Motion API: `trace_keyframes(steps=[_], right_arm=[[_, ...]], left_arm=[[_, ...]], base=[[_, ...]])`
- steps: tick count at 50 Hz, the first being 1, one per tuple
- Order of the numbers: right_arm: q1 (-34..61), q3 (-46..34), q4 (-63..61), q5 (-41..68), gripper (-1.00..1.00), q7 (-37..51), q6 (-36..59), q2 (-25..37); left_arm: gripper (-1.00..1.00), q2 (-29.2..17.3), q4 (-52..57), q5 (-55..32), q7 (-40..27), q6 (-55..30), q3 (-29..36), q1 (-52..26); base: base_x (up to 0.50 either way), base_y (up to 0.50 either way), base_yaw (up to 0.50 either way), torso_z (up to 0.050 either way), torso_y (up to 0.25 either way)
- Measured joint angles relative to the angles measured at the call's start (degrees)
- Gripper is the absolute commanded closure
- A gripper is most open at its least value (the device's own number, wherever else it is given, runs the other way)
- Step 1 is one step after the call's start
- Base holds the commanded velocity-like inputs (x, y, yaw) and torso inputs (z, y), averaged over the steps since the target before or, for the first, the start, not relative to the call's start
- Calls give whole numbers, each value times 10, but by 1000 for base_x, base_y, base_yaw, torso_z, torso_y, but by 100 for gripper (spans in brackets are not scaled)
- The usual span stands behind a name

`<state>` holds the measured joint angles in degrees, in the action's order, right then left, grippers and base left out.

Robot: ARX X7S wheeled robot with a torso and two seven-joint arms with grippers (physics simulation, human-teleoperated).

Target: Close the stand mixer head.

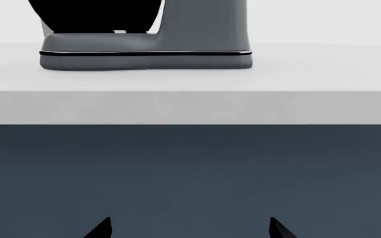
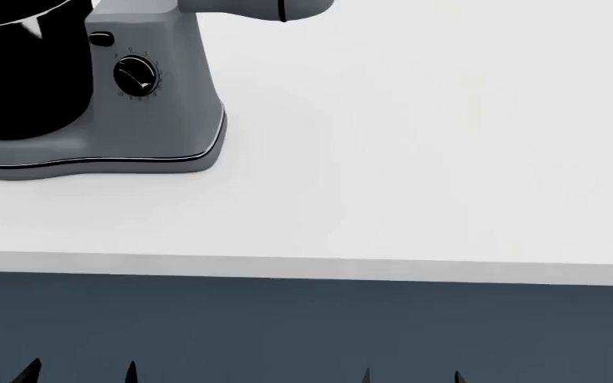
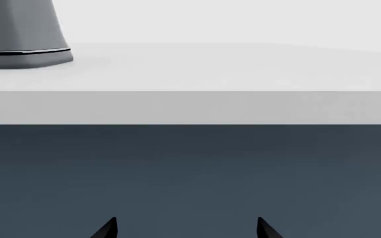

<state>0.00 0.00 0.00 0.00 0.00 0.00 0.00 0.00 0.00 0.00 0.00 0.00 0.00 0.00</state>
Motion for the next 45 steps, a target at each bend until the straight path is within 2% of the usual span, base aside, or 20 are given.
trace_keyframes(steps=[22,45], right_arm=[[3,-36,15,6,-100,35,-6,26],[6,-60,25,19,-100,58,-15,45]], left_arm=[[-100,-24,-4,-31,-30,-6,27,-3],[-100,-46,-2,-54,-42,11,54,-1]], base=[[0,0,0,2,0],[0,0,0,50,0]])
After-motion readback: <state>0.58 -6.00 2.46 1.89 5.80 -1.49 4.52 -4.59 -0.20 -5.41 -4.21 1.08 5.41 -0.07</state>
